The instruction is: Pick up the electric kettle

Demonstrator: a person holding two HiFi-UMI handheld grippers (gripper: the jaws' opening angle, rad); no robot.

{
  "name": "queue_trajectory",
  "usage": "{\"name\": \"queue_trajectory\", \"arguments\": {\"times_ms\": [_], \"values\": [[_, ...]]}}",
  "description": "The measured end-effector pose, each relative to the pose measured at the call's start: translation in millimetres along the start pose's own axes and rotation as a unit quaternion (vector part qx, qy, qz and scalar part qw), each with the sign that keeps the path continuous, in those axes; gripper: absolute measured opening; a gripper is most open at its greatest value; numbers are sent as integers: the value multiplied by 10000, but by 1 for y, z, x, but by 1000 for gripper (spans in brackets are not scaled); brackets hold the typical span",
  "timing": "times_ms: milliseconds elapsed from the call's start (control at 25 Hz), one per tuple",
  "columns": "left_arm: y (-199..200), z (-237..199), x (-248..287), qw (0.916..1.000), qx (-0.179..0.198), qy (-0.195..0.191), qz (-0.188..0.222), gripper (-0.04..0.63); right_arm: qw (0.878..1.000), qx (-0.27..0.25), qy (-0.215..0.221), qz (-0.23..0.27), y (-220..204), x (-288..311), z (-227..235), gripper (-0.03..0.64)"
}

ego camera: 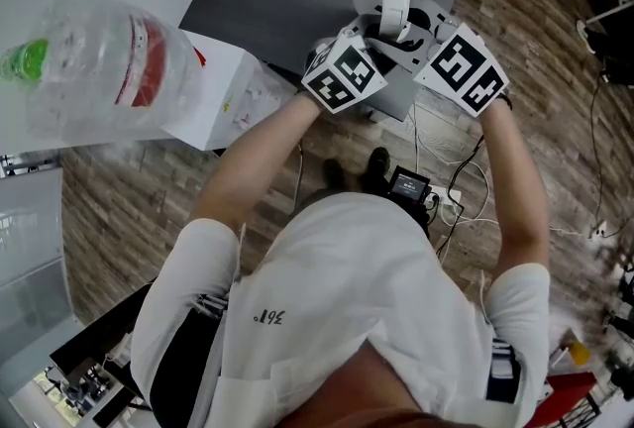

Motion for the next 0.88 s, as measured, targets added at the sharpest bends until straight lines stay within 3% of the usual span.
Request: {"name": "queue_trajectory", "arguments": {"times_ms": [880], "values": [[35, 19, -41, 9998, 131, -89, 85, 104, 9998, -112, -163, 70, 51, -23, -8, 164]]}}
Point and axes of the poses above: the fingertips, and each gripper's own axes: x forward along the fingers, z to its right, y out of its top, the point moved 5 cm from there along -x, backward along the fingers, and after that the axes turned 12 degrees about -x, right-handed, at the moved point
